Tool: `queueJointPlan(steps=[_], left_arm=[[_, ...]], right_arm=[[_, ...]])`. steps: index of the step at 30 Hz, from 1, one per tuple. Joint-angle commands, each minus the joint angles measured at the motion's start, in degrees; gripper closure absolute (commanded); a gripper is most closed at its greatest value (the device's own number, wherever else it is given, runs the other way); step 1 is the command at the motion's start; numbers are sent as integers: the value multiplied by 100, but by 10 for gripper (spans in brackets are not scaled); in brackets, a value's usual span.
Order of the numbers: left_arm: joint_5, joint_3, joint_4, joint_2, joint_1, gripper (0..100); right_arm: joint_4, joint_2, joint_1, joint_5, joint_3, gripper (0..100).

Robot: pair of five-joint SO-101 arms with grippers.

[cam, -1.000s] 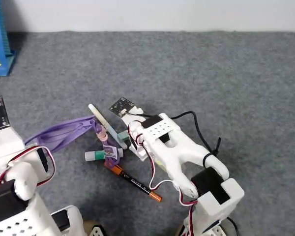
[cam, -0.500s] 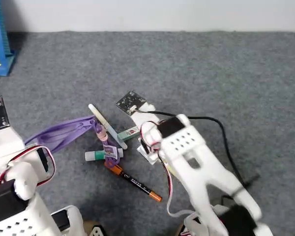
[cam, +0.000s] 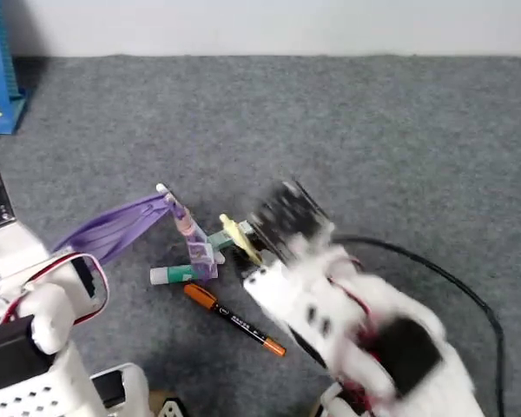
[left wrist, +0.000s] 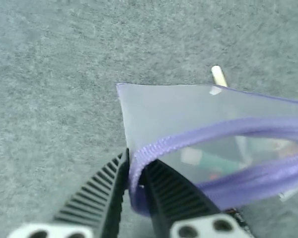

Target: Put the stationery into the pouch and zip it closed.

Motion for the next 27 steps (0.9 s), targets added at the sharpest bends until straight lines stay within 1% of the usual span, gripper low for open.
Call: queueJointPlan(steps=[1,6,10,12,16,20,23,27], left_arm=[[273,4,97,141,404,989],[589,-4,79,141,826,989],[747,-4,-26,141,914,989],[747,-4,-26,141,914,989],[747,4,-26,141,914,989],[747,4,-26,141,914,989],[747,4,-26,141,914,989],[747,13,-26,141,914,989]], right_arm=[[-549,-804,-312,-79,-18,991],[-1314,-1095,-374,-97,-9,991],[-1974,-1103,-426,-123,-9,991],[-2290,-1103,-629,-431,-9,991],[-2747,-1086,-989,-1371,-9,991],[-3257,-1042,-1059,-1855,97,991],[-4259,-1042,-1059,-1899,712,991],[-6202,-1042,-1059,-1899,2075,991]])
